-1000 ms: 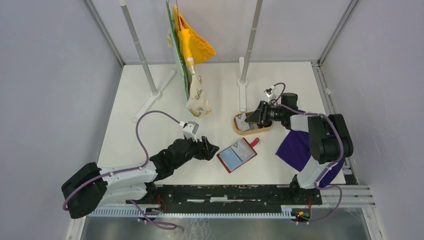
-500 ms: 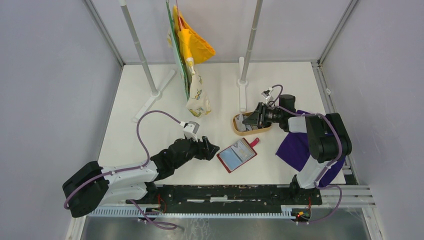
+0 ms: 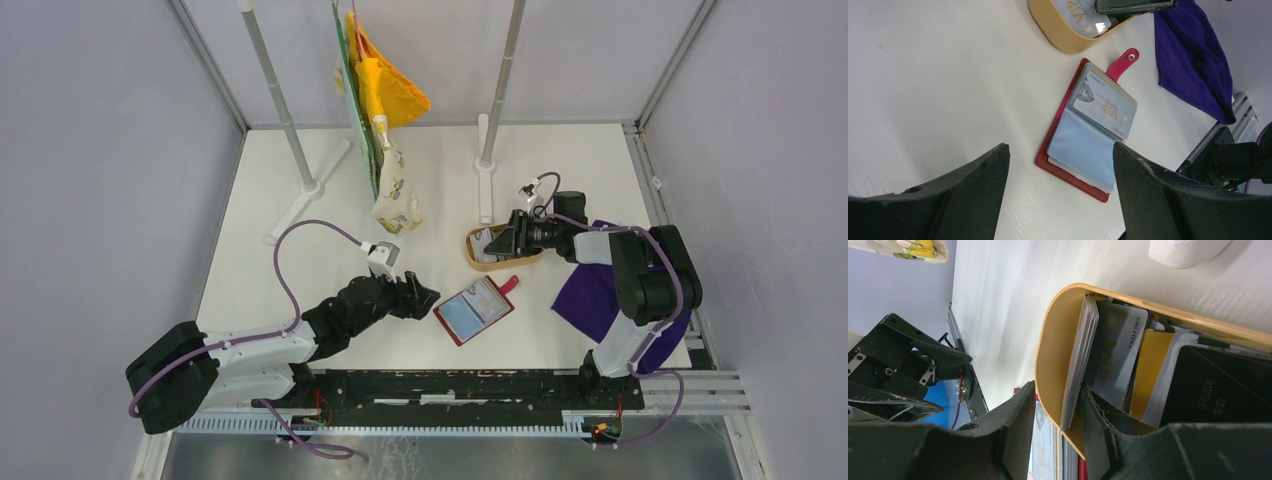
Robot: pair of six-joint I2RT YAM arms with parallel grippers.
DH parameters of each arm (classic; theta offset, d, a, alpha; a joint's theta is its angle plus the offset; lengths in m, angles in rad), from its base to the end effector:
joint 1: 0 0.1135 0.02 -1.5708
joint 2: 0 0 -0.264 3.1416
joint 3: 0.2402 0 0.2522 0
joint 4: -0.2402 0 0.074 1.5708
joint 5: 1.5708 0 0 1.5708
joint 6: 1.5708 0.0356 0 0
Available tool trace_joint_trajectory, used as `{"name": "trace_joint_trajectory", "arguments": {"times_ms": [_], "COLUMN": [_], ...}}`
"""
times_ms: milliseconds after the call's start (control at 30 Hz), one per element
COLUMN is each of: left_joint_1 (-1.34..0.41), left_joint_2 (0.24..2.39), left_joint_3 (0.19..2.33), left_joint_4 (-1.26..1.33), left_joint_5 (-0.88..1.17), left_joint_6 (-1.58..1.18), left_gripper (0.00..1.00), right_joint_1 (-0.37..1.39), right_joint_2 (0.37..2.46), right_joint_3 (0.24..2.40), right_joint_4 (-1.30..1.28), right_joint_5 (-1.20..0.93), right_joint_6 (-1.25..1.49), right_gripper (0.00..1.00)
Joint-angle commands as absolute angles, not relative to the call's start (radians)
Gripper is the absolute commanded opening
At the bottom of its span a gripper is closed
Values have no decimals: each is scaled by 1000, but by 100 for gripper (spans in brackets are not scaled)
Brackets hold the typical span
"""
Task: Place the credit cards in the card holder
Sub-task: Pick up the credit card from the storage box.
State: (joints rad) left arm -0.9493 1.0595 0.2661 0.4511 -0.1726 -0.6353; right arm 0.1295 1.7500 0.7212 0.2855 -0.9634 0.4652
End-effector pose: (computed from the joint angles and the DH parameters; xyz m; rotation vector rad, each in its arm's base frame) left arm 0.1262 -0.1657 0.1746 0.1932 2.0045 -0.8872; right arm 0.3079 0.0696 0.1305 -0.1332 2.3031 1.4131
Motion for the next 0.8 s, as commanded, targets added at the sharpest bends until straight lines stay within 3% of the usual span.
{"name": "trace_joint_trajectory", "arguments": {"times_ms": [0, 767], "left_joint_1": [-951, -951], "left_joint_2": [1067, 1069], "left_joint_3": [307, 308], "left_joint_4": [503, 503], "left_joint_5": [-164, -161], "left_joint_6": [-630, -640], "left_gripper": [81, 80], "right_joint_1": [157, 198], "right_joint_2": [1770, 1820], "right_joint_3": [782, 882], "right_joint_4": [257, 80], "right_joint_5": [-945, -804], "right_joint_6": [412, 277], "right_gripper": [44, 47]}}
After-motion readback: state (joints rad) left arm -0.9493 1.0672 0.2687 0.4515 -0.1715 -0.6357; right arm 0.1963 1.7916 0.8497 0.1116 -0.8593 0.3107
